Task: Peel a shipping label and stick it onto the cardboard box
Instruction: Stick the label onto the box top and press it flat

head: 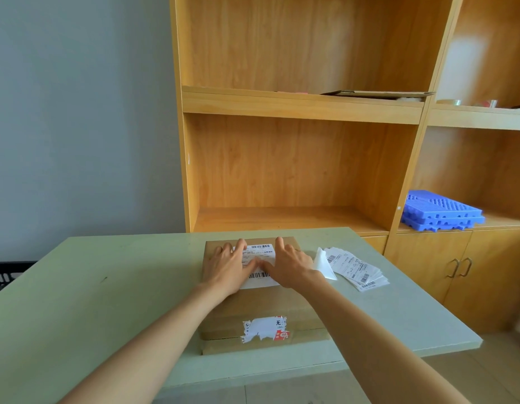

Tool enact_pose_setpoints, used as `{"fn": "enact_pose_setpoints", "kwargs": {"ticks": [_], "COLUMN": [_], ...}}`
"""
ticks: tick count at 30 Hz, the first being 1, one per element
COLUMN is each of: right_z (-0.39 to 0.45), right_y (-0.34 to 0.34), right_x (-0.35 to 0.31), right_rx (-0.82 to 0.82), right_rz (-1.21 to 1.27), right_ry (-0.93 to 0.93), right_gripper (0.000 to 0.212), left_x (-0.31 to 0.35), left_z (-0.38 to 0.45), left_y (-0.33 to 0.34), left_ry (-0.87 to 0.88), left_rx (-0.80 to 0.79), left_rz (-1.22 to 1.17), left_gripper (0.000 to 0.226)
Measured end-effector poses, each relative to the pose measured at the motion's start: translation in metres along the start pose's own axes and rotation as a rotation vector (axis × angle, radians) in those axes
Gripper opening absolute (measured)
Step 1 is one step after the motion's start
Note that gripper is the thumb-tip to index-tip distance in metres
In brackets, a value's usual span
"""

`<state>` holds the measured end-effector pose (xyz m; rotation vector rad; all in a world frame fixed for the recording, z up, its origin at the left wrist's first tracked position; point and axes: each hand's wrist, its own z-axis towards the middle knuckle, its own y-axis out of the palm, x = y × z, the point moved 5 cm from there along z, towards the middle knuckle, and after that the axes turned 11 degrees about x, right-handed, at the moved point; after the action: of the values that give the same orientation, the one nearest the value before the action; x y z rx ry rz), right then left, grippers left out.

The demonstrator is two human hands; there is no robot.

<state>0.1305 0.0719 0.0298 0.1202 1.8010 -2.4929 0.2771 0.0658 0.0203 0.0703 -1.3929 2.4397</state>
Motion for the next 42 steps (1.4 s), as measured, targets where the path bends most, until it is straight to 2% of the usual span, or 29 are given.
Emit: {"fn": "enact_pose_setpoints", "kwargs": {"ticks": [2, 4, 7, 14, 24, 33, 38, 42], "right_z": [-0.002, -0.003, -0.005, -0.019, -0.030, -0.046, -0.049, -0.051], "right_y": [0.000, -0.001, -0.005, -0.017, -0.015, -0.016, -0.018, -0.021], "right_x": [0.001, 0.005, 0.012, 0.026, 0.002, -0.022, -0.008, 0.011], "right_rx": [0.029, 0.045, 0.043, 0.081, 0.169, 0.217, 0.244, 0.255], "right_rz": [0.005, 0.045, 0.090, 0.075, 0.016, -0.033, -0.029, -0.001], "right_ry": [0.023, 0.044, 0.058, 0.052, -0.020, -0.115, -0.128, -0.069], "right_gripper": [0.077, 0.062, 0.048, 0.031, 0.050, 0.043, 0.040, 0.027], "left_x": [-0.001, -0.002, -0.008, -0.019, 0.005, 0.014, -0.003, -0.018], "left_z": [-0.002, -0.004, -0.005, -0.012, -0.020, -0.029, -0.031, -0.034], "left_y": [-0.001, -0.003, -0.005, -0.016, -0.015, -0.014, -0.022, -0.025], "left_ry": [0.000, 0.002, -0.015, 0.005, 0.102, 0.166, 0.169, 0.135], "left_rx": [-0.001, -0.001, 0.003, 0.096, 0.082, 0.086, 0.119, 0.127], "left_rz": [0.013, 0.015, -0.018, -0.010, 0.027, 0.018, 0.010, -0.002], "left_gripper": [0.054, 0.053, 0.045, 0.024, 0.034, 0.032, 0.031, 0.026]}}
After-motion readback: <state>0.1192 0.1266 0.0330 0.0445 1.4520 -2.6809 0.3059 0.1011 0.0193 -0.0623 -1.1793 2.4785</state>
